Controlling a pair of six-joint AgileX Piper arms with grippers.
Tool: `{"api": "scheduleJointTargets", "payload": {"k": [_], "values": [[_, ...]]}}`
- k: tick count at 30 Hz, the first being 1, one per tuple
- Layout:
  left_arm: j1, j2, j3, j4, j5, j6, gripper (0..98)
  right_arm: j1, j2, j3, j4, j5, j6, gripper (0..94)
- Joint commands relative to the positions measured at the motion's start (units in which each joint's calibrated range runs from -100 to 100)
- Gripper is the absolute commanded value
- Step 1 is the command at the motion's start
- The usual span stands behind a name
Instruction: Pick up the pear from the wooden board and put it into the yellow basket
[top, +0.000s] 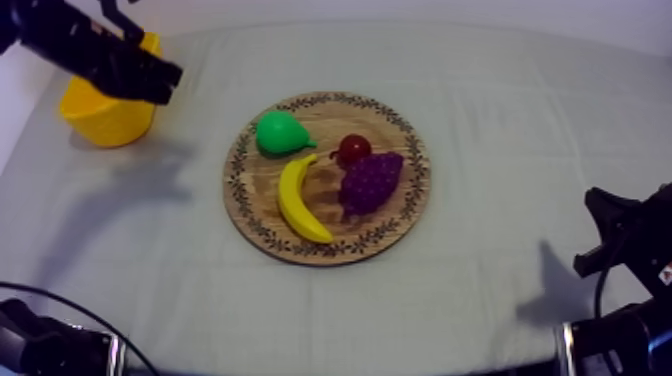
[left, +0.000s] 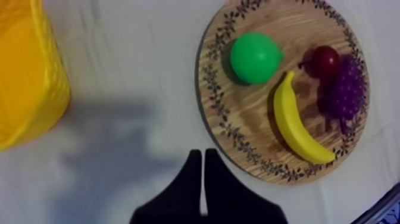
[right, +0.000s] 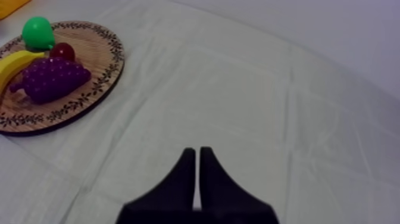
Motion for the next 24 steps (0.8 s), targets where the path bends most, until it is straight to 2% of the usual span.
{"api": "scheduleJointTargets", "payload": {"k": [1, 8, 12, 15, 21, 24], "values": [[0.1, 5.1, -10.2, -0.21, 2.8, 1.0, 0.0, 0.0, 0.0, 0.0, 0.0, 0.0, 0.0, 0.4], [1.6, 15.4, -23.0, -1.32, 6.6, 2.5, 0.0, 0.0, 0.0, 0.0, 0.0, 0.0, 0.0, 0.4], [2.4, 20.6, -28.5, -1.54, 7.6, 0.9, 0.0, 0.0, 0.0, 0.0, 0.0, 0.0, 0.0, 0.4], [3.1, 23.2, -31.0, -1.72, 9.1, -2.8, 0.0, 0.0, 0.0, 0.0, 0.0, 0.0, 0.0, 0.4], [4.5, 24.8, -32.6, -3.27, 13.0, -13.7, 0.0, 0.0, 0.0, 0.0, 0.0, 0.0, 0.0, 0.4], [4.6, 25.0, -33.4, -3.38, 15.7, -18.5, 0.0, 0.0, 0.0, 0.0, 0.0, 0.0, 0.0, 0.4]]}}
